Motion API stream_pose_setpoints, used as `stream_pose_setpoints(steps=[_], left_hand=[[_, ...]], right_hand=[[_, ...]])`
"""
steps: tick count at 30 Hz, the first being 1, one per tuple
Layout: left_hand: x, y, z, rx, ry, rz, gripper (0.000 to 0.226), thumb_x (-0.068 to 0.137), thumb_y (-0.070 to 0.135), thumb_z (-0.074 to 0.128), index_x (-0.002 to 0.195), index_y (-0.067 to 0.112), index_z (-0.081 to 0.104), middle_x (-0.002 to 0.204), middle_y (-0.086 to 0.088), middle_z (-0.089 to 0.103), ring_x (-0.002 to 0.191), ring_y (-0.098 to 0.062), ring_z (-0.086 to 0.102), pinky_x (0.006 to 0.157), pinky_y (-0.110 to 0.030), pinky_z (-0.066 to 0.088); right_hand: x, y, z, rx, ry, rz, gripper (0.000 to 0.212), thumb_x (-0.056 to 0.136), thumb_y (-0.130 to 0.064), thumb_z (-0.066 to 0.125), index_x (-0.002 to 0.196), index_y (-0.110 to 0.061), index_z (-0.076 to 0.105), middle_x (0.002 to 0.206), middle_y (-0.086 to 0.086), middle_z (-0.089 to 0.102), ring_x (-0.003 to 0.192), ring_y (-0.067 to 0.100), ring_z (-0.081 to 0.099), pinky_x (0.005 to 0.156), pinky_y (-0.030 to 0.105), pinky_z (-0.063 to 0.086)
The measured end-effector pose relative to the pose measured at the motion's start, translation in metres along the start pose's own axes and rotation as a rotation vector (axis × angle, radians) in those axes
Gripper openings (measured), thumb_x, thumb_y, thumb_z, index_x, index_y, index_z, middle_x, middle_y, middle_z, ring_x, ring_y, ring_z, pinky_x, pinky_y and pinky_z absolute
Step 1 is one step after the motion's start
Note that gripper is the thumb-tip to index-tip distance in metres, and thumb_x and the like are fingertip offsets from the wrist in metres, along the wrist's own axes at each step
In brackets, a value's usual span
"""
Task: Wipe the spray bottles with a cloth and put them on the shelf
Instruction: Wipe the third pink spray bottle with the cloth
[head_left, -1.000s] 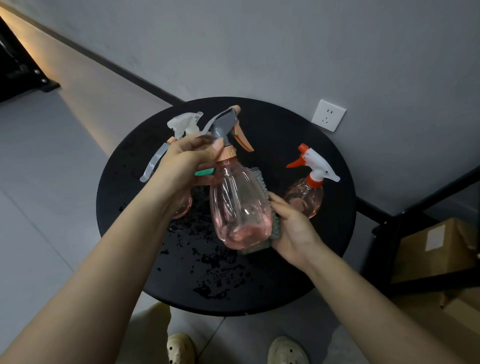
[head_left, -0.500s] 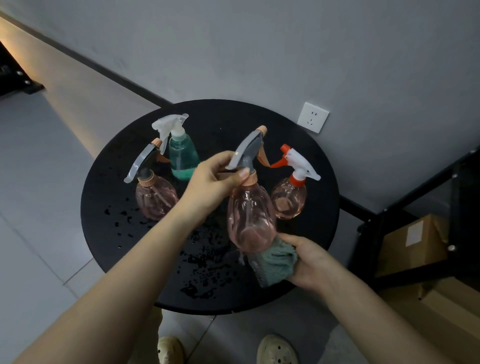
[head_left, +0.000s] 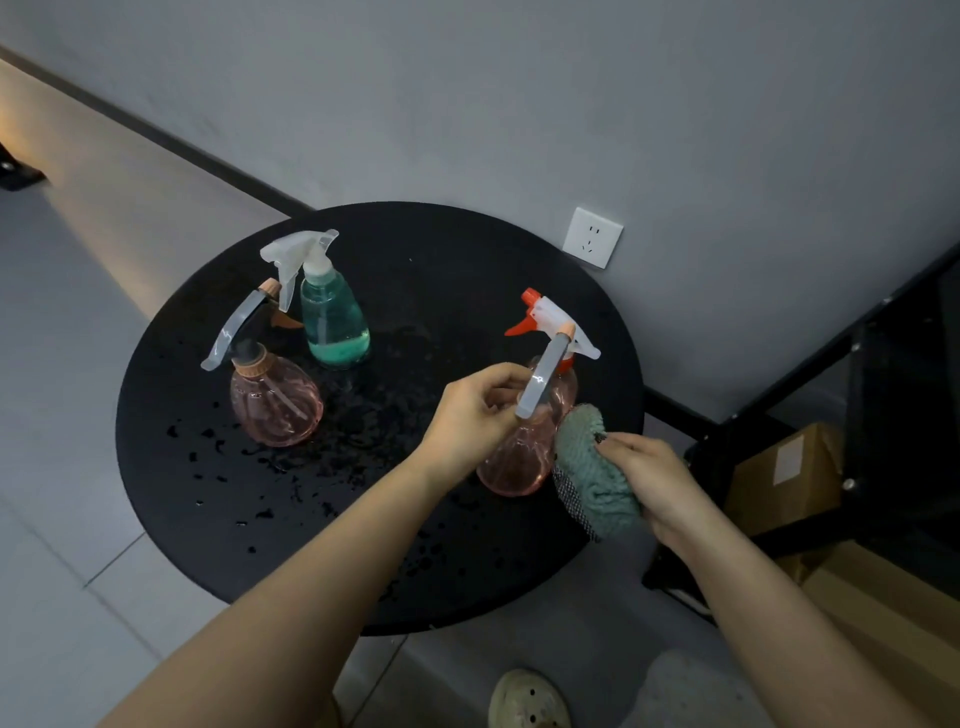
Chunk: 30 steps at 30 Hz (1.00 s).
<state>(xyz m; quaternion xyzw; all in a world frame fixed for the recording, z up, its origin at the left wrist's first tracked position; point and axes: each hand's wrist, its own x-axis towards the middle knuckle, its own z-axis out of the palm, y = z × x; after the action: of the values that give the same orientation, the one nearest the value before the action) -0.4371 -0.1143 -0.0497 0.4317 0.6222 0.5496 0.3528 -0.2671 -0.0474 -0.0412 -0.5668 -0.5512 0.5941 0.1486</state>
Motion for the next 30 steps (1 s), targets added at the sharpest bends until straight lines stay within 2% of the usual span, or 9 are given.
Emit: stream_pose_setpoints(steps=[4,7,13,17,19,23,25,28,30], left_hand=[[-0.004,-0.006,-0.001,0.051,-0.027,0.005,0.022,0.077,0.004,0.073,0.093,0.019,0.069,0.086,0.007,0.071,0.084,-0.002,0.065,0.081,-0.020,0.051],[-0.003,-0.010,-0.009,0.070,-0.047,-0.003,0.023,0.075,0.007,0.075,0.093,0.021,0.069,0.090,0.005,0.071,0.090,-0.009,0.066,0.088,-0.029,0.052],[-0.004,-0.012,-0.023,0.116,-0.093,0.028,0.023,0.076,0.007,0.075,0.095,0.018,0.068,0.092,0.004,0.071,0.091,-0.011,0.067,0.089,-0.035,0.052],[-0.001,-0.006,-0.038,0.203,-0.202,0.052,0.036,0.077,0.002,0.071,0.110,0.017,0.065,0.108,0.002,0.069,0.100,-0.004,0.064,0.092,-0.024,0.050],[0.000,0.005,-0.053,0.274,-0.189,0.063,0.039,0.078,-0.001,0.070,0.115,0.013,0.064,0.113,-0.001,0.068,0.103,-0.003,0.061,0.094,-0.018,0.046],[-0.002,0.028,-0.098,0.622,0.120,0.260,0.029,0.082,0.008,0.068,0.110,0.011,0.068,0.112,-0.004,0.068,0.106,-0.015,0.062,0.095,-0.013,0.040],[-0.005,0.031,-0.122,0.785,0.315,0.297,0.031,0.084,0.010,0.066,0.115,0.010,0.065,0.120,-0.006,0.064,0.113,-0.022,0.058,0.098,-0.025,0.042],[-0.010,0.026,-0.162,0.965,0.564,0.180,0.046,0.082,0.019,0.068,0.126,0.013,0.055,0.134,-0.010,0.052,0.121,-0.031,0.049,0.096,-0.044,0.044],[-0.014,0.020,-0.184,0.993,0.587,-0.025,0.059,0.079,0.029,0.071,0.131,0.014,0.048,0.132,-0.013,0.051,0.116,-0.034,0.051,0.091,-0.049,0.047]], right_hand=[[-0.002,0.003,0.008,0.036,-0.023,0.033,0.016,0.093,-0.012,0.053,0.087,-0.012,0.067,0.088,0.009,0.069,0.081,0.021,0.065,0.069,0.030,0.051],[-0.008,0.007,0.021,0.080,-0.042,0.067,0.014,0.093,-0.012,0.053,0.089,-0.010,0.067,0.089,0.010,0.069,0.082,0.021,0.065,0.067,0.029,0.050],[-0.027,0.015,0.055,0.092,-0.132,0.061,0.015,0.092,-0.015,0.054,0.084,-0.012,0.066,0.089,0.010,0.070,0.086,0.022,0.066,0.080,0.036,0.053],[-0.031,0.013,0.076,0.132,-0.216,0.011,0.016,0.092,-0.013,0.054,0.083,-0.010,0.067,0.091,0.011,0.071,0.090,0.023,0.067,0.085,0.037,0.051],[-0.032,0.010,0.088,0.159,-0.251,-0.005,0.015,0.092,-0.011,0.054,0.084,-0.010,0.066,0.091,0.010,0.070,0.090,0.023,0.066,0.086,0.037,0.051],[-0.030,-0.001,0.111,0.209,-0.309,-0.009,0.014,0.093,-0.010,0.053,0.087,-0.013,0.065,0.093,0.007,0.069,0.090,0.020,0.066,0.088,0.035,0.051],[-0.029,-0.007,0.122,0.210,-0.331,-0.018,0.014,0.094,-0.011,0.052,0.086,-0.014,0.064,0.092,0.005,0.069,0.088,0.018,0.065,0.087,0.034,0.051],[-0.028,-0.016,0.136,0.207,-0.351,-0.033,0.015,0.094,-0.013,0.053,0.084,-0.017,0.064,0.088,0.001,0.070,0.085,0.015,0.066,0.084,0.032,0.052],[-0.026,-0.021,0.143,0.195,-0.354,-0.049,0.015,0.094,-0.014,0.054,0.084,-0.018,0.065,0.089,0.001,0.070,0.086,0.015,0.067,0.085,0.032,0.053]])
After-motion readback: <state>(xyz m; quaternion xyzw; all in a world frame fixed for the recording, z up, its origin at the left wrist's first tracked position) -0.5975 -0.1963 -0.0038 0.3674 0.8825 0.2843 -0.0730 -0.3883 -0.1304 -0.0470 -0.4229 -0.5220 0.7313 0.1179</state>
